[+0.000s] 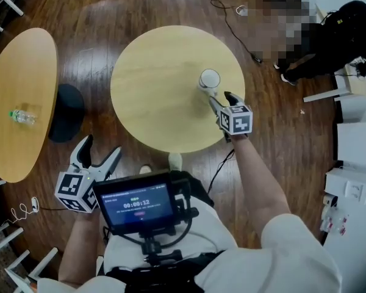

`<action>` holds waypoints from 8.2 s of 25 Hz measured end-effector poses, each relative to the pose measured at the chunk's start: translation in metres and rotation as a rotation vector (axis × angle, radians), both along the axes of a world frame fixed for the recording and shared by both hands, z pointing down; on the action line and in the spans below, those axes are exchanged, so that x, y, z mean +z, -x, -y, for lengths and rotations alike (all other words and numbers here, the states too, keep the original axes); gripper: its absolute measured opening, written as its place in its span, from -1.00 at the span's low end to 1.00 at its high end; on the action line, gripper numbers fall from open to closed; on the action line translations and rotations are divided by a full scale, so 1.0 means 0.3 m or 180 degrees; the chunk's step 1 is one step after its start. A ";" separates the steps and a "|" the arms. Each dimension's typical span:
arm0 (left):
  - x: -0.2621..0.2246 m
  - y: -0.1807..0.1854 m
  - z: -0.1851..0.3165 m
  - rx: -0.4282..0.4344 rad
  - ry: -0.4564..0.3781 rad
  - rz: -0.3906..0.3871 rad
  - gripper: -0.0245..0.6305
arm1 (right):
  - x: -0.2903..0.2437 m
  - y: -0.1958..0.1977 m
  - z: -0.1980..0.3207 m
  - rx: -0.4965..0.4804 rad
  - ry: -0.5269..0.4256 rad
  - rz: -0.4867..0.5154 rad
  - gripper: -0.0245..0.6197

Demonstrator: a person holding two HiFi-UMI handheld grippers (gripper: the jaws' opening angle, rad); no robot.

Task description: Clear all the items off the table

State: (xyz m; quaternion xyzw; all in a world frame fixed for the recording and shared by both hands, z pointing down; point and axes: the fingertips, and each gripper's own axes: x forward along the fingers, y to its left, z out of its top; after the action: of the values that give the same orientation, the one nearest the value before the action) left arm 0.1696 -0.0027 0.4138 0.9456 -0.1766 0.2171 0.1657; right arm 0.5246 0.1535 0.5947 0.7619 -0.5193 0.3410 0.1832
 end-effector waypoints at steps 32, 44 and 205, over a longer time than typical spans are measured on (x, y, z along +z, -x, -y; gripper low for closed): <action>0.015 0.015 -0.035 -0.0264 0.0051 0.0149 0.34 | 0.110 -0.033 0.097 -0.0205 -0.0183 -0.0574 -0.70; -0.003 0.027 -0.062 -0.0238 0.0067 0.0123 0.34 | 0.022 -0.003 0.061 -0.0275 -0.0278 -0.0501 -0.73; -0.055 0.326 -0.596 -0.0418 -0.0451 -0.0126 0.34 | -0.575 0.571 -0.848 -0.0195 -0.0772 -0.0189 -0.10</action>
State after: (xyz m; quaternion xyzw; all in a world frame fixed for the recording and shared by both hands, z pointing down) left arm 0.0718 0.1760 0.3974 0.9455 -0.2498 0.1739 0.1158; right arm 0.3533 0.4079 0.4223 0.7720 -0.5742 0.2472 0.1154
